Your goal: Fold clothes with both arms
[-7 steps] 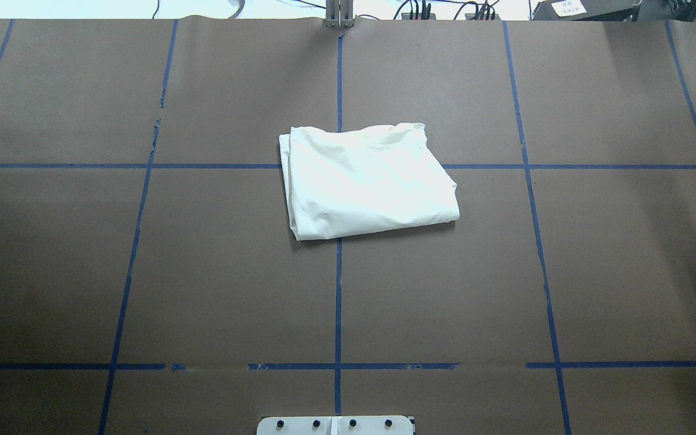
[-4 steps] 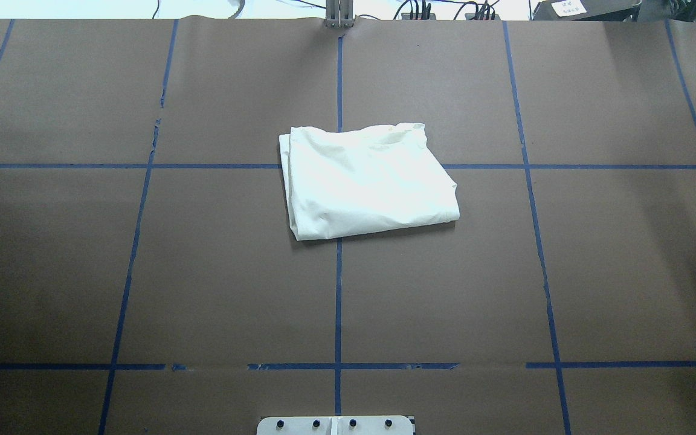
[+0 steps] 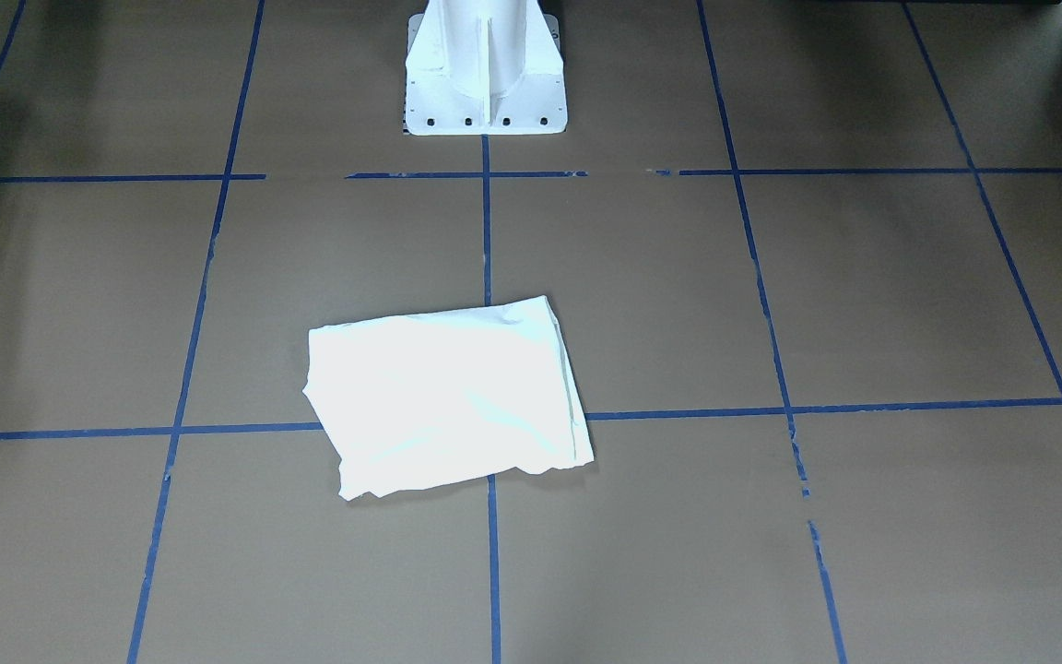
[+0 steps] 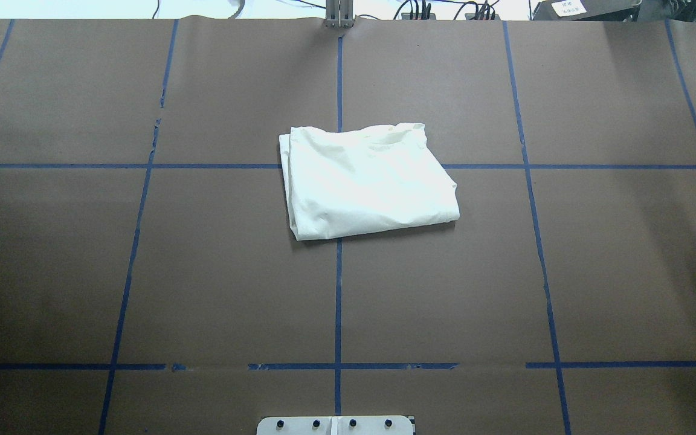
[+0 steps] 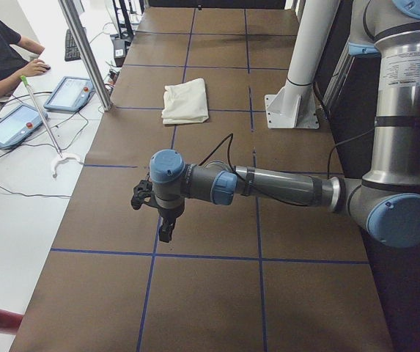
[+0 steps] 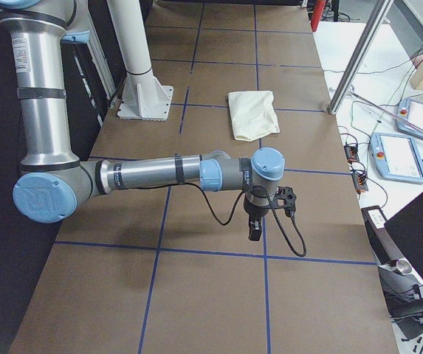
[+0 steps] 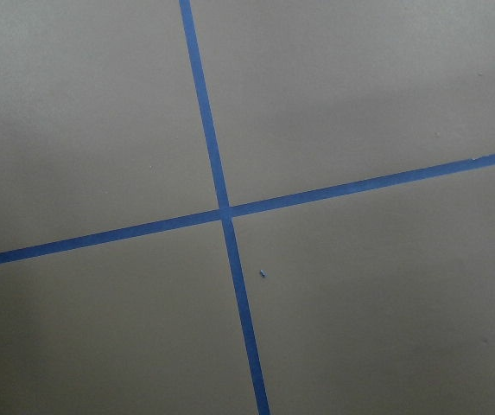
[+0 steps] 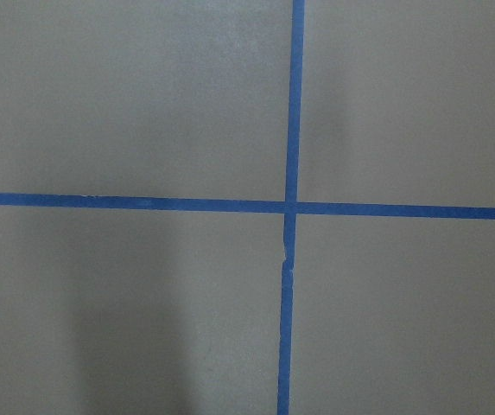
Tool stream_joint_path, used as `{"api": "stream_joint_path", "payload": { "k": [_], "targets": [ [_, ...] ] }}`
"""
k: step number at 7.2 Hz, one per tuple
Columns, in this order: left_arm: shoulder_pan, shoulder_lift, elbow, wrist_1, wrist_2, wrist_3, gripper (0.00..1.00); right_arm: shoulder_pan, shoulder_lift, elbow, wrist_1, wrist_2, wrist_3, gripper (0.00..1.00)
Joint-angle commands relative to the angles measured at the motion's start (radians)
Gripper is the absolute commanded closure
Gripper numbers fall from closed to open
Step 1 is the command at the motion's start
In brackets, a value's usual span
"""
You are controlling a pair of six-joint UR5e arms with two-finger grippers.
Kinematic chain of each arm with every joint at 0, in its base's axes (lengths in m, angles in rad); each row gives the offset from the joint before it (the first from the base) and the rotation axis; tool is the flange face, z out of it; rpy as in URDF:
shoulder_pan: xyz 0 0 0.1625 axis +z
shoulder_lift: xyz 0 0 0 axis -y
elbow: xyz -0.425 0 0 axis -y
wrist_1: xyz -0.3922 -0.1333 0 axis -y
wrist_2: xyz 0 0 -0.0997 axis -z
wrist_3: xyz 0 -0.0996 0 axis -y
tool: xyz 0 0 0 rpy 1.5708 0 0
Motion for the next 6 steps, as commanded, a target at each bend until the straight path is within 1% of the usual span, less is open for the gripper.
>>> {"api": "stream_joint_path", "payload": {
  "k": [1,3,6],
  "targets": [
    [-0.001,0.030,0.000,0.001,0.001,0.001,0.00,-0.001,0.001,0.000,0.000,0.001,-0.003,0.00],
    [-0.002,0.028,-0.003,0.056,0.001,0.001,0.00,-0.007,-0.007,0.000,0.000,0.005,-0.003,0.00],
    [-0.001,0.028,-0.003,0.058,0.001,-0.001,0.00,-0.007,-0.013,0.001,0.002,0.013,-0.003,0.00]
  ]
}}
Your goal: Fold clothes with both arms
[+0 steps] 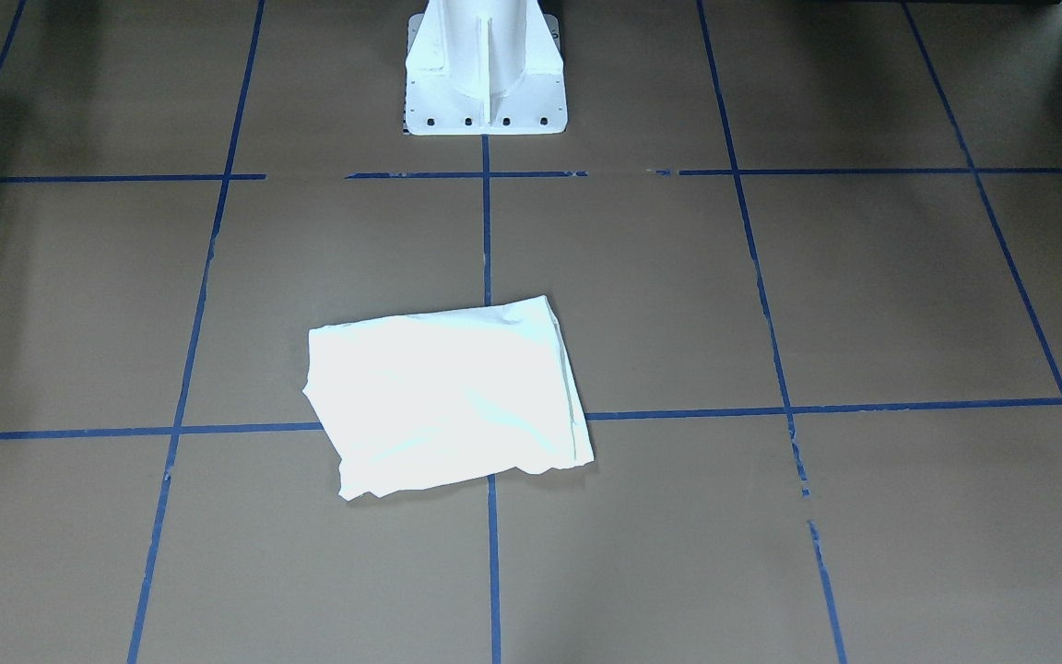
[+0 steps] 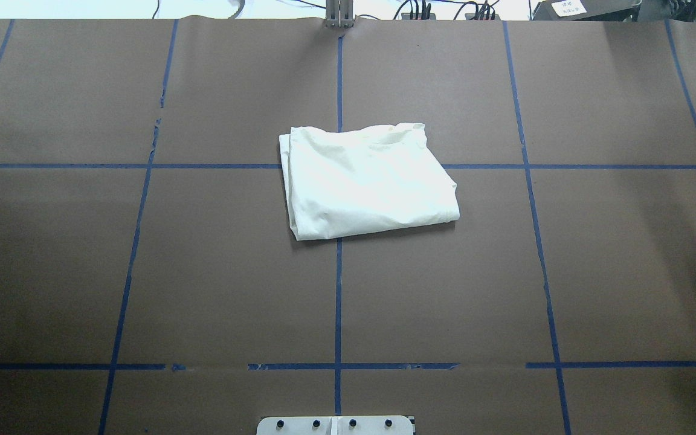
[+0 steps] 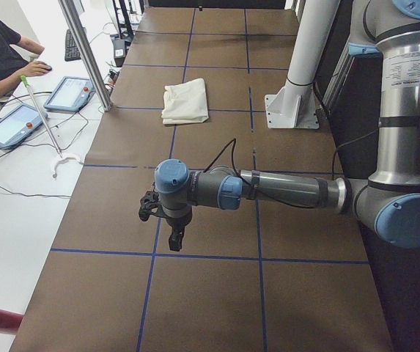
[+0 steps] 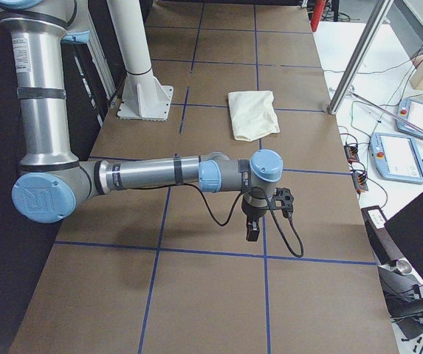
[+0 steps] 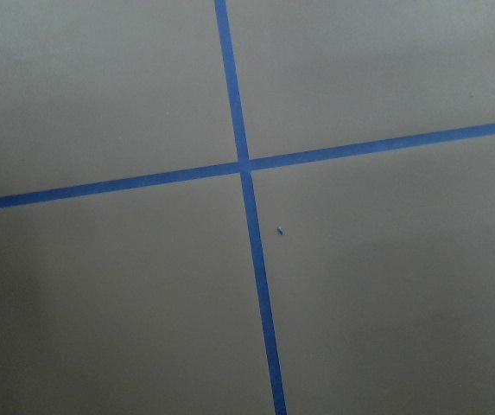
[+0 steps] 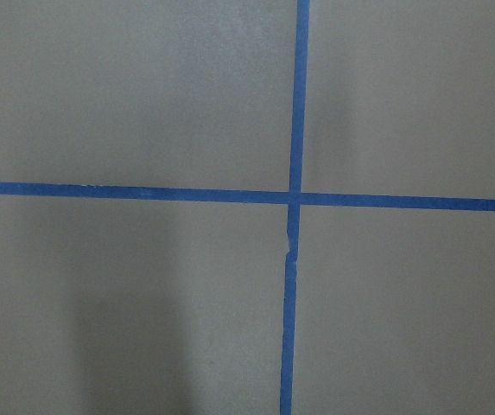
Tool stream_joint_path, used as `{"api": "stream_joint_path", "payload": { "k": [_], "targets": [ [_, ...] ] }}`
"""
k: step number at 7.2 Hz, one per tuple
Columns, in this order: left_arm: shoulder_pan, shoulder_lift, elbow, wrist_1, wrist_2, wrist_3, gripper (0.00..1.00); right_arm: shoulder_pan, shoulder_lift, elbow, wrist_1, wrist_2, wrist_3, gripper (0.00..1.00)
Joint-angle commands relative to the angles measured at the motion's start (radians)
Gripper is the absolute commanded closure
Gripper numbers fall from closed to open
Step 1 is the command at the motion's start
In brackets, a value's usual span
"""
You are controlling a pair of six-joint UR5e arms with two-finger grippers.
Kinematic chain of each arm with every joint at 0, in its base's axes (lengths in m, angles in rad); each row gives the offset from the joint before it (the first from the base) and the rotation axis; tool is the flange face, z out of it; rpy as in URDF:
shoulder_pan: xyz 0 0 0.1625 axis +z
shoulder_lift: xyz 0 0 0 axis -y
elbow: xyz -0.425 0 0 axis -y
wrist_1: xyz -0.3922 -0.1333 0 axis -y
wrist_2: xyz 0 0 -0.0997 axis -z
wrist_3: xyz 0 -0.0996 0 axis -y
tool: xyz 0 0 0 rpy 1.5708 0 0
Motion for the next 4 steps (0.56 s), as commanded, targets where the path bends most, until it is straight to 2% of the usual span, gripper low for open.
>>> {"api": "stream_joint_path", "payload": {
  "k": [1,4],
  "targets": [
    [0.000,-0.001,0.000,0.002,0.000,-0.001,0.00,0.000,-0.003,0.001,0.003,0.003,0.000,0.00],
    [0.002,-0.001,0.006,0.002,0.000,-0.003,0.00,0.000,-0.016,0.008,0.006,0.003,-0.017,0.00]
  ]
}}
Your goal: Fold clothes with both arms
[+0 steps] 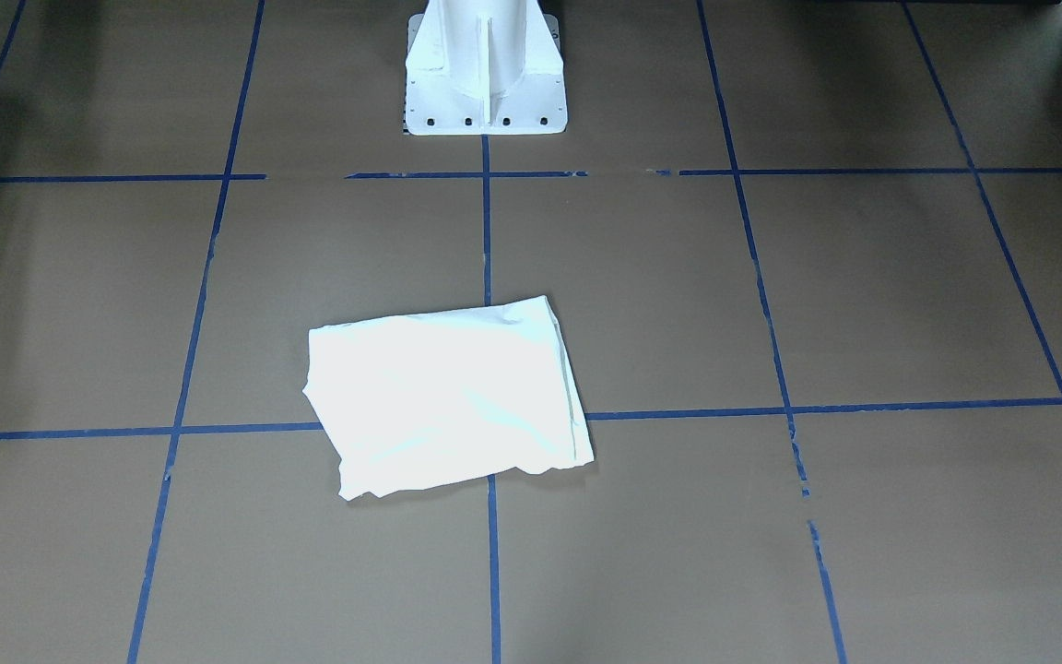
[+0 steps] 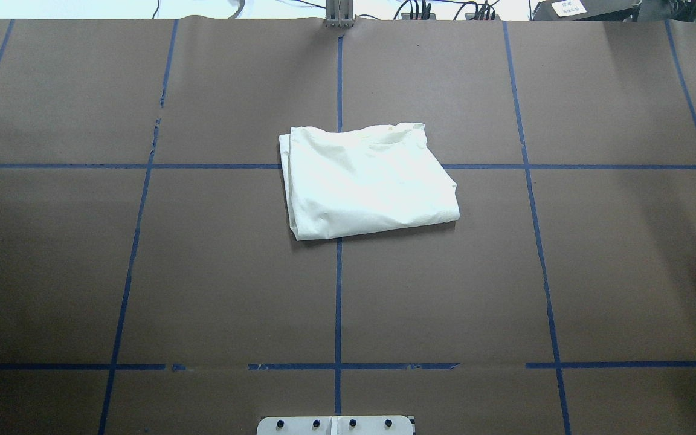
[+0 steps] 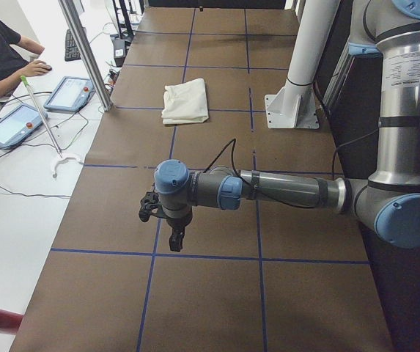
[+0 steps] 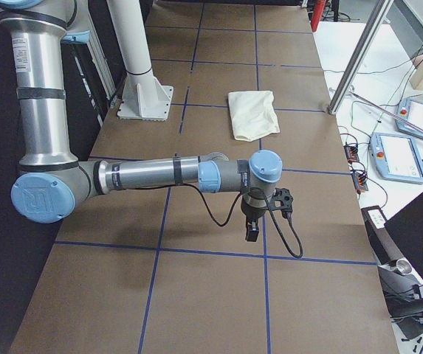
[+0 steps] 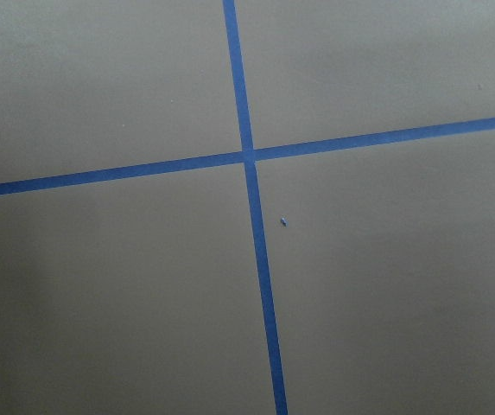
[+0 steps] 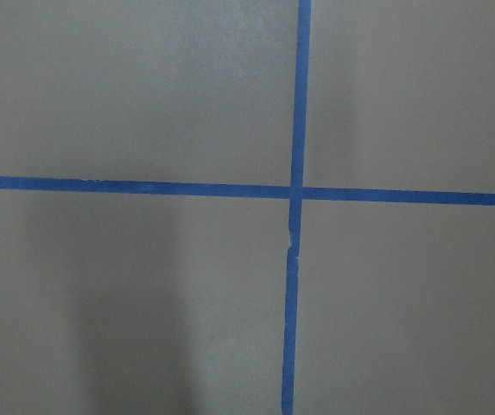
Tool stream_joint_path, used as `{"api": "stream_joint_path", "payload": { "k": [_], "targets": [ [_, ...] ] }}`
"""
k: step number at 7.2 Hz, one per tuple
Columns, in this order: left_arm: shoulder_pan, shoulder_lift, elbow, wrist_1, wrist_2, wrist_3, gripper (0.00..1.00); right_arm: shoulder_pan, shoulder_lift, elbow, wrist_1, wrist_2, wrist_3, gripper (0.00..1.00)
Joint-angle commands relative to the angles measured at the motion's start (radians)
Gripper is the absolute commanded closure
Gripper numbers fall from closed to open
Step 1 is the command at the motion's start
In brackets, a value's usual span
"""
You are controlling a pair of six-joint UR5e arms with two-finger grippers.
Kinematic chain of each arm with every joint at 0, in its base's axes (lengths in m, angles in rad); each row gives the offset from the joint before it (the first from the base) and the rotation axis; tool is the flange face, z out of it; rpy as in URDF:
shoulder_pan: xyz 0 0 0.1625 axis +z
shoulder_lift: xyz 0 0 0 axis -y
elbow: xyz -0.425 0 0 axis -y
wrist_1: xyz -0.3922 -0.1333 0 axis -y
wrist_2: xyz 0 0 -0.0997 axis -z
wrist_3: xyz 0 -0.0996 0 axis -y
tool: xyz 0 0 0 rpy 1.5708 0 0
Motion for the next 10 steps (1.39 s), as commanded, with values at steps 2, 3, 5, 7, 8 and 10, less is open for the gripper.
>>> {"api": "stream_joint_path", "payload": {
  "k": [2,3,5,7,8,10],
  "targets": [
    [0.002,-0.005,0.010,-0.002,0.000,0.000,0.00,0.000,-0.033,0.026,0.003,0.001,-0.038,0.00],
    [0.002,-0.006,0.012,-0.002,0.000,0.000,0.00,-0.002,-0.055,0.059,-0.002,0.001,-0.038,0.00],
    [0.002,-0.008,0.012,-0.002,0.000,0.000,0.00,-0.002,-0.065,0.069,-0.003,0.001,-0.038,0.00],
    [0.002,-0.009,0.012,-0.002,0.000,0.000,0.00,-0.002,-0.075,0.070,0.003,0.001,-0.038,0.00],
    [0.002,-0.009,0.012,-0.002,0.000,0.000,0.00,-0.002,-0.076,0.070,0.003,0.001,-0.038,0.00],
    [0.002,-0.011,0.010,-0.002,0.000,0.000,0.00,-0.002,-0.081,0.070,0.005,0.001,-0.038,0.00]
  ]
}}
